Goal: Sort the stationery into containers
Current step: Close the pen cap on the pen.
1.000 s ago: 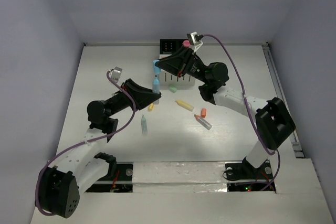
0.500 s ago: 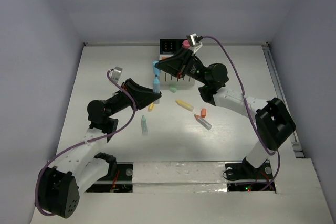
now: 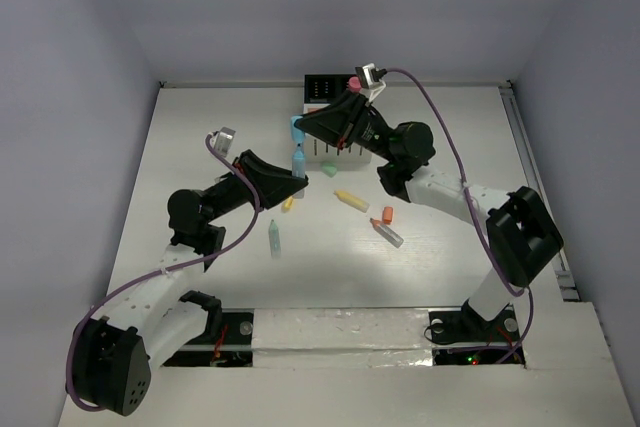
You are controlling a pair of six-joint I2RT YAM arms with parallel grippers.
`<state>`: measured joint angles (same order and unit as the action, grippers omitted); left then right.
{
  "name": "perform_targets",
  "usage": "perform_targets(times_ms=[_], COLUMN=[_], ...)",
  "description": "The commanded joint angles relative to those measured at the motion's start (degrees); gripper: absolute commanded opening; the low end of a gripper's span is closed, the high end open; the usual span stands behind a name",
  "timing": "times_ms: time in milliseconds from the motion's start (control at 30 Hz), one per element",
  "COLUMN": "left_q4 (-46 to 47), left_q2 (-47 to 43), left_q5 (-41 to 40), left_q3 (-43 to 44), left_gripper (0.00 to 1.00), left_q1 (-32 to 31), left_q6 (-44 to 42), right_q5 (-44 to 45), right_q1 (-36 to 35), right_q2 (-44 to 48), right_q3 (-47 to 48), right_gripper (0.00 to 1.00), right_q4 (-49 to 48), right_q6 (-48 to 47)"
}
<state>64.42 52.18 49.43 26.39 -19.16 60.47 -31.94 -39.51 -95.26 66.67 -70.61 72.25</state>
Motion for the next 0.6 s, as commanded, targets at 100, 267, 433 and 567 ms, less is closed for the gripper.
perform_targets(times_ms=[100, 267, 433, 567], left_q4=[1.7, 1.1, 0.7, 0.4], left_q2=[-1.3, -1.9, -2.6, -2.7], left_q5=[-0.6, -1.5, -2.1, -1.9], left_q3=[2.3, 3.8, 3.8, 3.1], left_gripper=[0.0, 0.0, 0.0, 0.0], left_q1=[-0.2, -0.2, -0.2, -0.2], left_q6=[-1.6, -2.7, -3.4, -3.5], right_q5=[0.4, 0.8, 1.2, 1.3], right_q1=[-1.4, -1.4, -1.4, -1.4], right_q2=[1.6, 1.4, 1.8, 1.9], right_q3=[0.8, -1.7, -3.5, -3.4], right_gripper=[0.0, 0.0, 0.0, 0.0], right_q4=[-2.5, -4.0, -5.8, -5.3], right_q6=[-1.1, -1.0, -1.1, -1.6])
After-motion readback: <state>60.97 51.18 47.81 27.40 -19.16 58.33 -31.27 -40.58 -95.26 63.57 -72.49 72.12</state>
